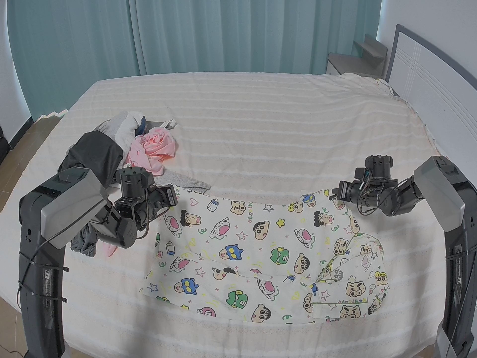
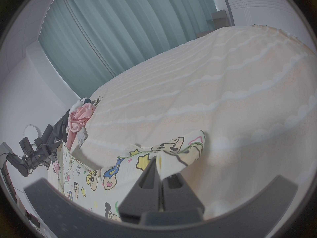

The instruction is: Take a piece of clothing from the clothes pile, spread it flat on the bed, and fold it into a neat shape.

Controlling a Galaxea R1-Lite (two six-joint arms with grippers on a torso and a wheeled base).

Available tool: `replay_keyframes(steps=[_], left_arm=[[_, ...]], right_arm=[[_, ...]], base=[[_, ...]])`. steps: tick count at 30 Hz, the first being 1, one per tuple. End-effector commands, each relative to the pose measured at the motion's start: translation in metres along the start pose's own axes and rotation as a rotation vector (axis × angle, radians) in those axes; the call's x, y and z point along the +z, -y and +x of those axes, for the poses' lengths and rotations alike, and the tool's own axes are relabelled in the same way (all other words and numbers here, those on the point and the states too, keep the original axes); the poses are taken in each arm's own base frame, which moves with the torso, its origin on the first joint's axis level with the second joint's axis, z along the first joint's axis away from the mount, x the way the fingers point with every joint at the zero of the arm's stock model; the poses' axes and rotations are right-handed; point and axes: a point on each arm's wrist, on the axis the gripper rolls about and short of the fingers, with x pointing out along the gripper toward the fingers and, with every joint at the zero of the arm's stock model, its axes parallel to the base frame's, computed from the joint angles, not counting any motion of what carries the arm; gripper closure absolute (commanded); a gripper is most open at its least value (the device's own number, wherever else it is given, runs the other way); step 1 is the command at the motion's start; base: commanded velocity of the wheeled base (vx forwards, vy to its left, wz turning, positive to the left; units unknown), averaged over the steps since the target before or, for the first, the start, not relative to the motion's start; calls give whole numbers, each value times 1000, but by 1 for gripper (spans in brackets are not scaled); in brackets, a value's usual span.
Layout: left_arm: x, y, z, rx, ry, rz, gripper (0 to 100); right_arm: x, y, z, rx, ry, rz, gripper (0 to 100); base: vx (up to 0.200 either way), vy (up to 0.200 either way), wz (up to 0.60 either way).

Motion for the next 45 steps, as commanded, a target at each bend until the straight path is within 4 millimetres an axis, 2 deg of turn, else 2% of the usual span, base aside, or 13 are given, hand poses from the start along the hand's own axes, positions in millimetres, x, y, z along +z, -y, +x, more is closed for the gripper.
replay_keyframes(steps=[1,7,10,13,16,22,29,34,35,45], left_arm=[[6,1,0,-3,16,-1,100],[9,2,0,-2,26,-1,100],[12,2,-5,-1,20,-1,100],[13,3,-17,-2,-1,1,100],[12,2,-19,-1,-5,3,100],[13,2,-34,2,-25,3,100],[-1,0,-50,4,-89,28,100],[-5,0,-54,-1,-79,45,100],[-12,2,-59,-11,-76,53,100],[-36,0,-72,-5,-164,80,100]], right_arm=[[5,-1,0,2,18,-5,100],[8,0,-1,-13,43,-7,100],[10,-2,-6,-10,48,-9,100],[11,-4,-15,-8,39,-7,100],[10,-4,-22,-9,27,-4,100],[4,-7,-52,34,-28,5,100],[-5,-8,-79,94,-24,5,100],[-9,-8,-87,104,-27,-4,100],[-15,-6,-97,112,-48,-22,100],[-61,-3,-119,124,-193,-114,100]], base=[[0,0,0],[0,0,0],[0,0,0],[0,0,0],[0,0,0],[0,0,0],[0,0,0],[0,0,0],[0,0,0],[0,0,0]])
